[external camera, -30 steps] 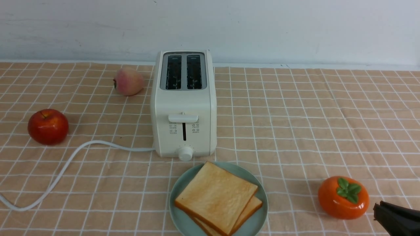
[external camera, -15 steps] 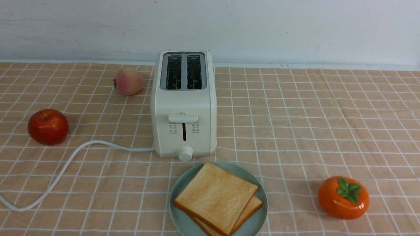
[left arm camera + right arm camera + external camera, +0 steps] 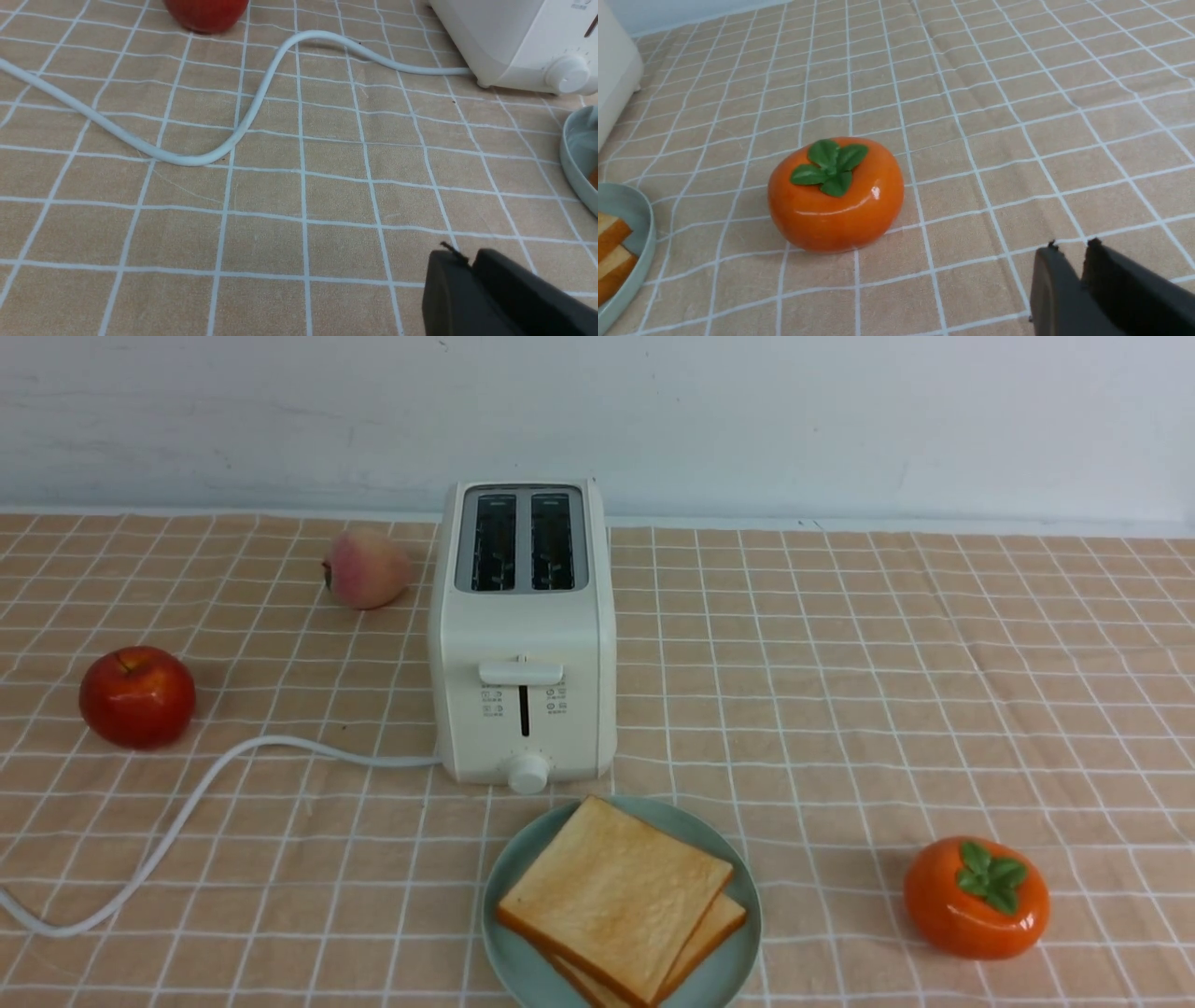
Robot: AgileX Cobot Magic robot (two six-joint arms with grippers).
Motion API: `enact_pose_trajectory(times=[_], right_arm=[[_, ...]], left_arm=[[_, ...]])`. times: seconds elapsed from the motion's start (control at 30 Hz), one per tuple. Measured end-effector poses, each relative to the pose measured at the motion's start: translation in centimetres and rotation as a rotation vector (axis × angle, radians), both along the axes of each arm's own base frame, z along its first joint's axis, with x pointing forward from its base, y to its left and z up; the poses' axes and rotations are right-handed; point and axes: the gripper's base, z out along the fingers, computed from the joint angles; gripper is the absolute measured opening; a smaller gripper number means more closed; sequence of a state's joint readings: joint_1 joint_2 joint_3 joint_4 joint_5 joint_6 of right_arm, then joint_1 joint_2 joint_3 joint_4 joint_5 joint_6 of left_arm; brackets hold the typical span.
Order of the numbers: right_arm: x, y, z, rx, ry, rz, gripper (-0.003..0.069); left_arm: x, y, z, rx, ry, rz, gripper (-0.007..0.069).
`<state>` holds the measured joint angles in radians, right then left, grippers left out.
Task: Take toasted bread from bread machine on light coffee tablecloth place on plate.
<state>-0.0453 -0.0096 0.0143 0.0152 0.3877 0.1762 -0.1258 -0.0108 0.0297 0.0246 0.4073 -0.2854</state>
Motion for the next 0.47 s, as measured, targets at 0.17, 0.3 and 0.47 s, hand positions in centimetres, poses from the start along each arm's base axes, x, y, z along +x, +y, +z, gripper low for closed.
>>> enact_pose_trajectory(times=[0.17,0.3,0.47], right_arm=[[0.00,0.01,-0.02,0.002,0.002,0.000,0.0109],[0.00,0.01,-0.02,0.003,0.002,0.000,0.0113],[-0.01,0.01,-0.02,0.003,0.002,0.000,0.0118]], left_arm=[[0.00,0.00,0.00,0.000,0.000,0.000,0.0065],[0.00,0.00,0.00,0.000,0.000,0.000,0.0071],[0.00,0.00,0.00,0.000,0.000,0.000,0.0076]])
